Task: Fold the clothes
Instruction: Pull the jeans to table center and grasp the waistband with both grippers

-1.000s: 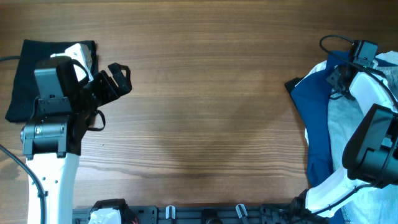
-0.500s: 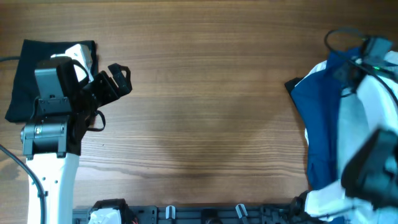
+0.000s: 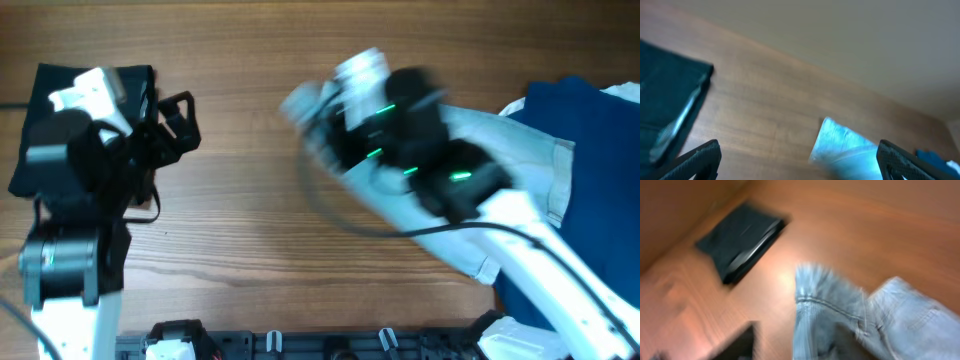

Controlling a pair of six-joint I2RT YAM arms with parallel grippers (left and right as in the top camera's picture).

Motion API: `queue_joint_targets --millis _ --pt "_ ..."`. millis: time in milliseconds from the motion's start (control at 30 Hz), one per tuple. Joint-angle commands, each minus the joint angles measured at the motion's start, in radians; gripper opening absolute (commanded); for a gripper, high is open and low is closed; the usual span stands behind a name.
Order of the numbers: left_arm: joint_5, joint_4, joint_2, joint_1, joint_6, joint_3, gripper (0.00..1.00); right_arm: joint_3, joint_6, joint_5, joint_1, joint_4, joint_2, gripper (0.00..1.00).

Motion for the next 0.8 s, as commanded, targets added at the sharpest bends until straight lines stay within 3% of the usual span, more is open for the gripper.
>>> queue_joint_targets --millis 0,133,233,400,500,633,700,767 --pt "-0.051 0.018 -0.076 0.006 0.01 0.021 1.0 0.008 -0.019 0.243 0.108 -0.018 0.042 0.85" --pt "-0.034 0.013 -0.065 0.005 0.01 0.021 1.0 0.009 0.084 0.359 0.069 -0.036 -0.005 0.86" --pt "0.094 0.013 0.02 -0.016 0.059 0.021 0.99 0.009 0.174 0.394 -0.014 -0.067 -0.103 0.86" --pt "0.112 0.027 0.301 -0.138 0.143 0.021 1.0 0.009 0.299 0.393 -0.184 -0.129 -0.288 0.84" --pt "0.111 0.095 0.491 -0.207 0.175 0.021 1.0 0.009 0.367 0.393 -0.231 -0.189 -0.35 0.82" --pt "0.161 0.219 0.652 -0.249 0.112 0.022 1.0 0.008 0.393 0.394 -0.238 -0.265 -0.361 0.82" --pt "0.187 0.309 0.71 -0.261 0.111 0.021 0.88 0.008 0.407 0.394 -0.238 -0.306 -0.345 0.82" --pt "0.171 0.393 0.779 -0.286 0.112 0.022 0.88 0.008 0.41 0.393 -0.238 -0.33 -0.32 0.82"
